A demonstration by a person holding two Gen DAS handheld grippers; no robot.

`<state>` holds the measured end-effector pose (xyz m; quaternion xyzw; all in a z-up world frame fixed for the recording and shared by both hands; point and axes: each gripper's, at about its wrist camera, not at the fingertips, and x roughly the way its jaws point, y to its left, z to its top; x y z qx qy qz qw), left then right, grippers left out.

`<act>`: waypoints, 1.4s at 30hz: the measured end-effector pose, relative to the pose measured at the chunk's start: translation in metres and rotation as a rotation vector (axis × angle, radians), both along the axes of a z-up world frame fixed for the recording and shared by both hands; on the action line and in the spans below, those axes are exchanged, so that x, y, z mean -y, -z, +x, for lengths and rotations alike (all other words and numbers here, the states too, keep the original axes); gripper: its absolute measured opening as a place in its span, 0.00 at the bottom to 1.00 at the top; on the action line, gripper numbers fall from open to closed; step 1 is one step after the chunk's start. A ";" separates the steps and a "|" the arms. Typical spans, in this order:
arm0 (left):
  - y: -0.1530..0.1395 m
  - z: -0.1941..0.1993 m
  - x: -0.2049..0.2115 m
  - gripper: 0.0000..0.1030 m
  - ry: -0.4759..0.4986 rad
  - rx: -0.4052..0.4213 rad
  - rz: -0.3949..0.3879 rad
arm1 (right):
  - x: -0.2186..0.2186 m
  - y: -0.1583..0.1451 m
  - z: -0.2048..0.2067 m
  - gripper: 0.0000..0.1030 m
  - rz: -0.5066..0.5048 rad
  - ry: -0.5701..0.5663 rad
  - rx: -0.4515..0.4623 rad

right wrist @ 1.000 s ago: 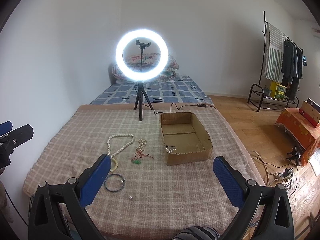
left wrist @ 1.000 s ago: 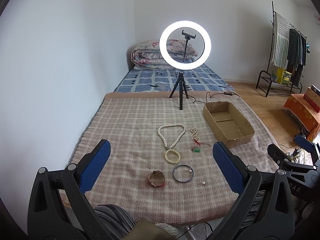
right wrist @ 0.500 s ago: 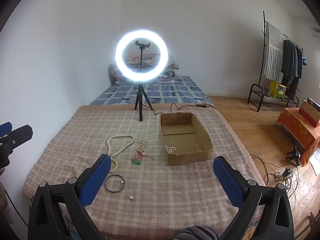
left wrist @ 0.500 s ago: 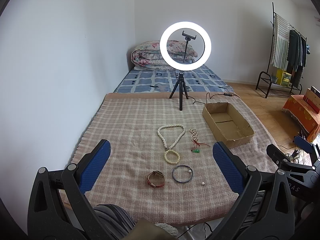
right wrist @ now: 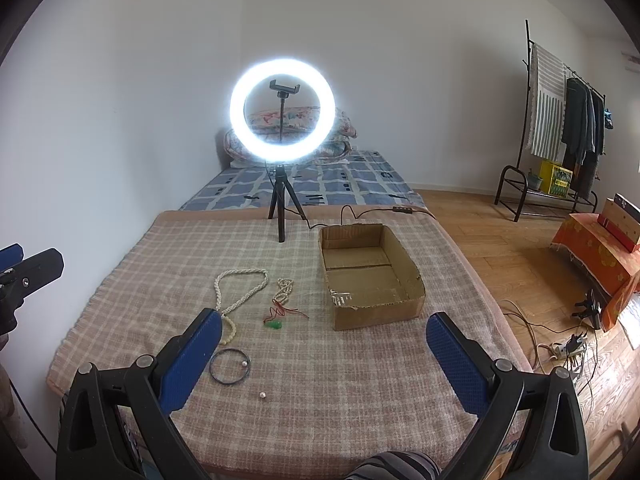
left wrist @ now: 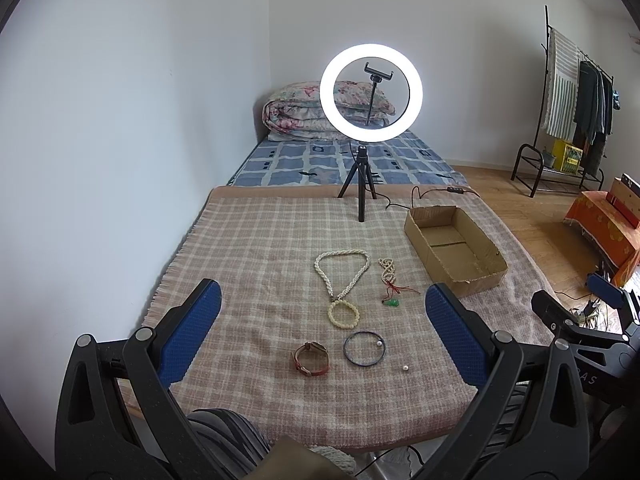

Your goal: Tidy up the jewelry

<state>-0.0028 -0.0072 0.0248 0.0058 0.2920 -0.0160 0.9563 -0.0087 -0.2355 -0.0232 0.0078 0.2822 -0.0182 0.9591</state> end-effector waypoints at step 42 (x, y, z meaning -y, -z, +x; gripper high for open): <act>0.031 0.054 -0.062 1.00 -0.116 -0.074 0.019 | -0.008 0.037 0.048 1.00 0.010 -0.088 -0.149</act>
